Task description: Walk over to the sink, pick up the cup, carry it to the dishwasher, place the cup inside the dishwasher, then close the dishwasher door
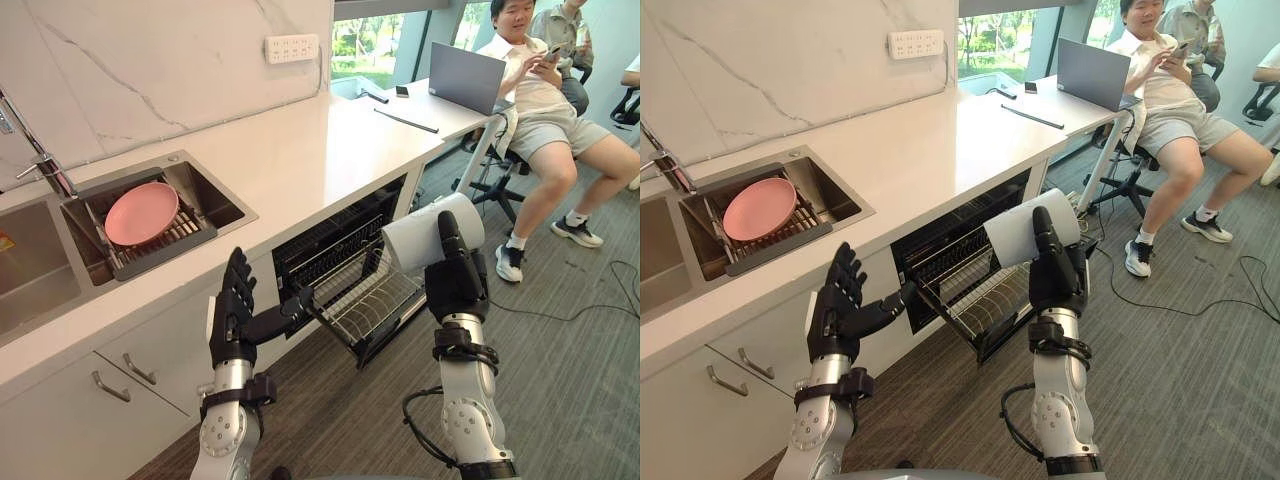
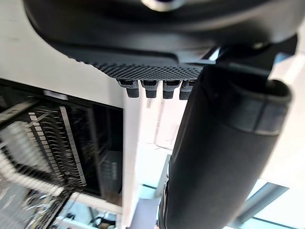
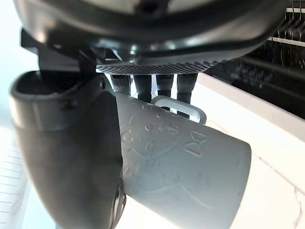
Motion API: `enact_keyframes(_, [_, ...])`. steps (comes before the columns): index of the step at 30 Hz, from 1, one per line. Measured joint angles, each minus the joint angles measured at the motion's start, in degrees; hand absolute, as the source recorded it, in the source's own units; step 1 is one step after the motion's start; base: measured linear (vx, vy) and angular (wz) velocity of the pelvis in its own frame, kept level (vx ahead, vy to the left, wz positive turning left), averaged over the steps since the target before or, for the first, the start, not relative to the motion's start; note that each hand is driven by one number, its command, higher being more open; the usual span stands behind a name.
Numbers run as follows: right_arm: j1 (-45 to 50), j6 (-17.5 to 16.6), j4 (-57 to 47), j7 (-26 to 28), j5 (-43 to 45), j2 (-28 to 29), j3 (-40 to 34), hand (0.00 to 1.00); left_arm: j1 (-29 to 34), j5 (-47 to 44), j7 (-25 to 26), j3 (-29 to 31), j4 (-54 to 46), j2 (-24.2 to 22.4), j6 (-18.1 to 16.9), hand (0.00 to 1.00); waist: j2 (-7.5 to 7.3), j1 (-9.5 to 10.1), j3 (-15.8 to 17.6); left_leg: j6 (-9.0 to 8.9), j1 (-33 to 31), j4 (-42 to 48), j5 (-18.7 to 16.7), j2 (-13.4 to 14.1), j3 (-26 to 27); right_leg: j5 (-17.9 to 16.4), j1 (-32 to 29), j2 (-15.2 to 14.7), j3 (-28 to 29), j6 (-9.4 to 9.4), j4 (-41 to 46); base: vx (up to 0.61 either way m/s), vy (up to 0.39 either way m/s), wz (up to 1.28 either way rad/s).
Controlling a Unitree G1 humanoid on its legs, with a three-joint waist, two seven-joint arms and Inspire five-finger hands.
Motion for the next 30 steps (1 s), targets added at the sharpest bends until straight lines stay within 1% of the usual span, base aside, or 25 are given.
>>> enact_keyframes(2, [0.7, 0.2, 0.0, 0.1, -1.2, 0.1, -0.8, 0.00, 0.3, -0.1, -1.8, 0.3, 2.8, 0.0, 0.2, 1.00, 0.06, 0.01, 0.1, -0.01, -0.1, 0.1, 0.0, 0.0, 0.0, 0.0, 0.0, 0.0, 0.0, -0.01, -0.1, 0.00, 0.000, 0.00])
enact_keyframes(3, [1.3, 0.5, 0.0, 0.1, -1.7, 0.1, -1.7, 0.00, 0.6, -0.2, -3.7, 0.8, 5.9, 0.0, 0.8, 1.00, 0.05, 0.01, 0.1, -0.01, -0.1, 0.2, 0.0, 0.0, 0.0, 0.0, 0.0, 0.0, 0.0, -0.01, -0.3, 0.00, 0.000, 0.00])
enact_keyframes(5, [1.6, 0.7, 0.0, 0.1, -2.5, 0.3, -2.9, 0.00, 0.7, -0.1, -5.3, 1.3, 9.5, 0.0, 1.3, 1.00, 0.08, -0.14, 0.2, -0.04, -0.2, 0.2, 0.0, 0.0, 0.0, 0.0, 0.0, 0.1, -0.1, -0.01, -0.3, 0.00, 0.000, 0.00])
enact_keyframes(7, [1.9, 0.7, 0.1, 0.2, -3.5, 0.3, -4.3, 0.00, 0.7, -0.1, -6.5, 1.9, 12.9, 0.0, 2.1, 1.00, 0.08, -0.14, 0.3, -0.09, -0.3, 0.2, -0.1, 0.0, -0.1, 0.0, 0.0, 0.1, -0.1, -0.01, -0.3, 0.00, 0.000, 0.00])
enact_keyframes(11, [2.4, 0.7, 0.5, 0.5, -5.4, 0.4, -5.9, 0.00, 0.6, 0.0, -7.7, 3.3, 17.9, -0.1, 2.2, 1.00, 0.05, -0.13, 1.2, -0.10, -0.3, 0.2, -0.1, 0.1, -0.2, 0.0, 0.1, 0.1, -0.3, -0.01, -0.3, 0.00, 0.000, 0.00])
enact_keyframes(18, [3.5, 1.6, 5.8, 0.7, -8.5, 0.4, -5.9, 0.00, -0.9, 1.3, -7.9, 6.1, 33.2, 1.1, 2.9, 1.00, 0.56, -0.12, 1.7, -0.14, -0.2, 0.0, -0.1, 0.3, -0.6, -0.1, 0.4, 0.1, -0.7, 0.02, -0.5, -0.01, -0.005, 0.03])
enact_keyframes(20, [3.4, 1.8, 6.3, 0.7, -8.6, 0.4, -5.9, 0.00, -1.0, 1.5, -7.8, 6.4, 35.1, 1.3, 3.0, 1.00, 0.81, -0.11, 2.3, -0.30, -0.2, 0.0, -0.2, 0.3, -0.7, -0.1, 0.5, 0.1, -0.8, 0.02, -0.6, 0.00, -0.001, 0.02])
enact_keyframes(22, [3.4, 1.8, 6.9, 0.7, -10.8, 0.4, -6.0, 0.00, -1.0, 2.6, -7.8, 6.4, 37.5, 2.1, 3.1, 1.00, 1.17, -0.07, 2.7, -0.49, -0.2, 0.0, -0.4, 0.3, -0.8, -0.1, 0.5, 0.0, -0.9, 0.05, -0.7, 0.00, 0.000, 0.00])
enact_keyframes(25, [3.2, 1.9, 8.1, 0.7, -13.2, 0.4, -6.3, 0.00, -1.1, 3.6, -7.5, 7.0, 39.4, 2.4, 3.1, 1.00, 1.21, 0.05, 2.8, -0.52, -0.2, 0.0, -0.5, 0.3, -1.1, -0.3, 0.8, 0.0, -1.2, 0.07, -1.0, 0.02, -0.012, 0.05])
enact_keyframes(27, [3.1, 1.9, 8.2, 0.6, -14.8, 0.4, -6.6, 0.00, -1.3, 4.0, -7.4, 7.3, 39.8, 2.4, 3.1, 1.00, 1.25, 0.14, 3.4, -0.49, -0.2, 0.0, -0.5, 0.2, -1.3, -0.3, 1.0, 0.0, -1.5, 0.09, -1.0, 0.02, -0.010, 0.06])
enact_keyframes(30, [1.9, 2.2, 8.7, -0.2, -17.6, 0.2, -7.5, 0.00, -2.6, 4.7, -7.3, 8.2, 43.2, 2.4, 3.0, 1.00, 1.41, 0.42, 4.2, -0.40, -0.3, 0.2, -0.5, 0.1, -1.4, -0.3, 1.1, 0.0, -1.6, 0.14, -1.1, 0.00, -0.004, 0.01])
